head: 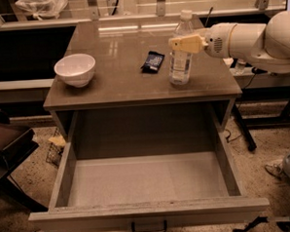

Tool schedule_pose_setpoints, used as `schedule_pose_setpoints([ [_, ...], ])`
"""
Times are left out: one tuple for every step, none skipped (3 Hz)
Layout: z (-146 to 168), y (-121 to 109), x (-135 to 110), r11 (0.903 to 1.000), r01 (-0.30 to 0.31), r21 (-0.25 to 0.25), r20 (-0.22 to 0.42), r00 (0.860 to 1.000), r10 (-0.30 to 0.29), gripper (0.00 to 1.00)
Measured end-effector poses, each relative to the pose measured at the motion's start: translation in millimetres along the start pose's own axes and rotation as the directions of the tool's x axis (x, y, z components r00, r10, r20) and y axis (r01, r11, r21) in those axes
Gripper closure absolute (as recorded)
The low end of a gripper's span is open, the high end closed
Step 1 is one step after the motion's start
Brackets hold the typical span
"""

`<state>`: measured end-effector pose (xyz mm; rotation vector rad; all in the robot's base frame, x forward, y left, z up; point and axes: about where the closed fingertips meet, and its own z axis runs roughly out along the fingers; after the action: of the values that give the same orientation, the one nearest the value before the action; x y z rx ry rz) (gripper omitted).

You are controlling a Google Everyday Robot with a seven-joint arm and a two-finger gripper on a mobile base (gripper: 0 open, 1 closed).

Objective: Pick blue plastic bottle from top drawer and place on counter

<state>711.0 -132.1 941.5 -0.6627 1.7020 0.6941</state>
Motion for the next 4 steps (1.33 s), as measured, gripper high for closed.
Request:
schedule_pose_setpoints([
  [23.3,-15.4,8.5,0.9976,0.055,0.043,0.116,0.991,-0.06,1.0],
  [23.2,-15.3,8.3,0.9976,0.055,0.043,0.116,0.991,-0.06,1.0],
  [23.2,-15.3,8.0,0.9976,0.055,0.043,0.116,0.991,-0.06,1.0],
  [23.1,-15.3,7.5,0.9975,0.055,0.043,0.116,0.991,-0.06,1.0],
])
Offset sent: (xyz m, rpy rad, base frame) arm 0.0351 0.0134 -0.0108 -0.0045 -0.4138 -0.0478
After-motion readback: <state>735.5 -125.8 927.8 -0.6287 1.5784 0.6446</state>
